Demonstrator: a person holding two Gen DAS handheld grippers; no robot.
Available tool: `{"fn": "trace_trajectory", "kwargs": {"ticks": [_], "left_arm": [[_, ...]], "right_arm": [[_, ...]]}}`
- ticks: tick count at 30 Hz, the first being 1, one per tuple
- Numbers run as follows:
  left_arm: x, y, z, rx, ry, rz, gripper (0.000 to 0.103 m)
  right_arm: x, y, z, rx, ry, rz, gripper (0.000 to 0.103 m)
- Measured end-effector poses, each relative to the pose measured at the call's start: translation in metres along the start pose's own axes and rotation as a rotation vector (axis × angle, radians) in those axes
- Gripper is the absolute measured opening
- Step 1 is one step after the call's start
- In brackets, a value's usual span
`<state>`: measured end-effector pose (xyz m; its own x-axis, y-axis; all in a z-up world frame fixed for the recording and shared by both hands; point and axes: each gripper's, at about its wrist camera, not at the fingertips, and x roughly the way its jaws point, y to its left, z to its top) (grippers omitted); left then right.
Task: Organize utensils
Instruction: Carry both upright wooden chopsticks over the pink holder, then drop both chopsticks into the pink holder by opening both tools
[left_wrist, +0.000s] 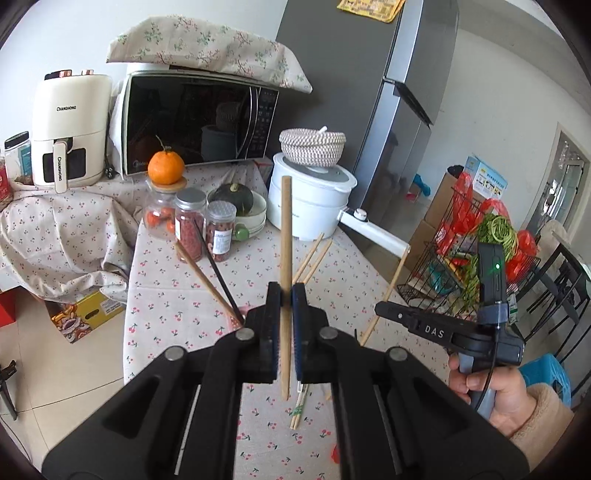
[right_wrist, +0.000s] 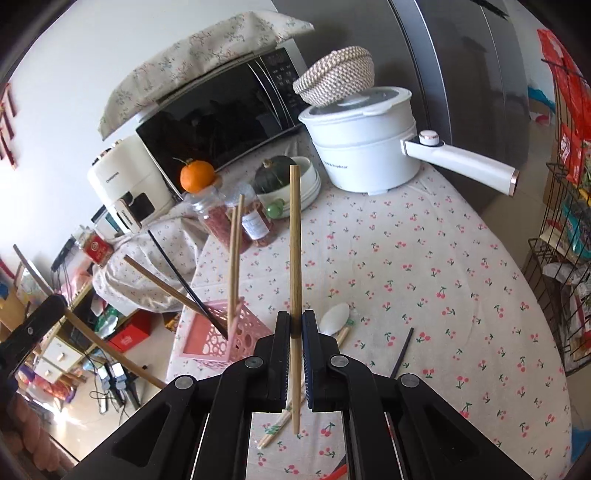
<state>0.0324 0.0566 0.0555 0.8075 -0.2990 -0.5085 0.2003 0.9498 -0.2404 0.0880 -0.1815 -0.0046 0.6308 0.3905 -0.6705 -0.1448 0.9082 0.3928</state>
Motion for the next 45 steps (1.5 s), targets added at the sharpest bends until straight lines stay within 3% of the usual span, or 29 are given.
{"fn": "trace_trajectory", "kwargs": {"ticks": [6, 15, 27, 28, 33, 39, 45], "left_arm": [[-0.010, 0.008, 0.011, -0.031, -0.183, 0.050, 0.007], [0.039, 0.014, -0.001, 0.005, -0.187, 0.169, 0.007], [0.093, 0.038, -0.011, -0.086, -0.005, 0.174, 0.008], [0.094, 0.038, -0.012, -0.092, 0.005, 0.173, 0.010], [0.080, 0.037, -0.009, -0.107, 0.014, 0.181, 0.046], [0.062, 0.050, -0.015, -0.110, 0.104, 0.260, 0.060], [0.058, 0.065, -0.029, -0.104, 0.179, 0.283, 0.060]], "right_arm": [[-0.031, 0.019, 0.013, -0.047, -0.122, 0.036, 0.006], [-0.036, 0.022, 0.016, -0.038, -0.137, 0.055, 0.006], [-0.038, 0.032, 0.020, -0.051, -0.164, 0.098, 0.006], [-0.038, 0.034, 0.021, -0.049, -0.168, 0.105, 0.006], [-0.039, 0.046, 0.027, -0.031, -0.202, 0.146, 0.006], [-0.023, 0.061, 0.032, -0.022, -0.231, 0.172, 0.006], [0.012, 0.080, 0.024, -0.058, -0.242, 0.144, 0.006]]}}
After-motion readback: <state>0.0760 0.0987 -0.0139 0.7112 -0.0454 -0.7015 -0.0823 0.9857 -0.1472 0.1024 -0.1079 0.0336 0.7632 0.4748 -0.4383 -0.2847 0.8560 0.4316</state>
